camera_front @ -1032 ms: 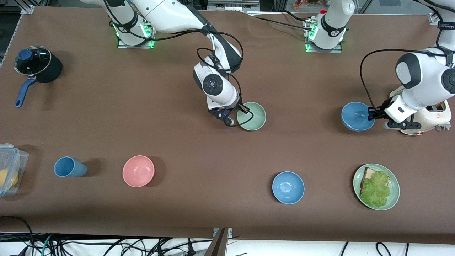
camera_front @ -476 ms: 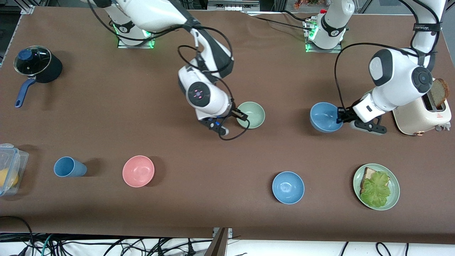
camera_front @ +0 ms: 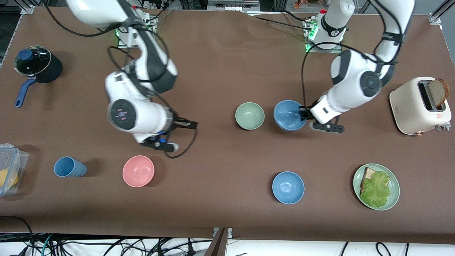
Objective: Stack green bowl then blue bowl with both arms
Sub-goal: 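Lower the blue bowl into the green bowl while the right gripper withdraws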
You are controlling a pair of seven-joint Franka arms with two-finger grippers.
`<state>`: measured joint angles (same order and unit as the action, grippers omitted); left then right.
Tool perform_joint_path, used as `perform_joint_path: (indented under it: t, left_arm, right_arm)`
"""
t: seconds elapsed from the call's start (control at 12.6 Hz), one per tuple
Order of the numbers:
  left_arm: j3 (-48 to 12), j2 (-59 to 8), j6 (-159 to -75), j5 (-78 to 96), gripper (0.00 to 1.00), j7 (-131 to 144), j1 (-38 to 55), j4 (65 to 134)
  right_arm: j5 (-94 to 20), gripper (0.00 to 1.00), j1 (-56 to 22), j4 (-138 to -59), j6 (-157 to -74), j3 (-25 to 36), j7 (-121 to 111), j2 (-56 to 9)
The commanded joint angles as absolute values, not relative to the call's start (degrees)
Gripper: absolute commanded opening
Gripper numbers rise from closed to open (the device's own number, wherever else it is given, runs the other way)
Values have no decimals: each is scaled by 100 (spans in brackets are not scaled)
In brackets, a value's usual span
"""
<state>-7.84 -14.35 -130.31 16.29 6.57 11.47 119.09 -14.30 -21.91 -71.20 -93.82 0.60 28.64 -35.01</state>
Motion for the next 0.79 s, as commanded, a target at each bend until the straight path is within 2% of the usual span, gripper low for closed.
perform_joint_path:
  t: [0.0,0.24,0.48,0.71]
  left_arm:
    - [-747,-2028,-12894,1758,0,1464,1659,11235]
    - [-747,-2478,-12902,2054,0,1740,1977,10803]
    - [-738,-2549,-12894,2285,0,2004,2144,10802]
    - [-738,-2610,-12885,2268,0,2004,2197,10880]
  right_arm:
    - [-1318,100,-1418,-7189,-8791,122,1526,-3252]
    - [-1310,100,-1020,-7189,-8359,674,749,-3033]
    - [-1310,100,-1020,-7189,-8253,1255,501,-2761]
    - [-1301,100,-529,-7233,-8113,1327,-428,-2436]
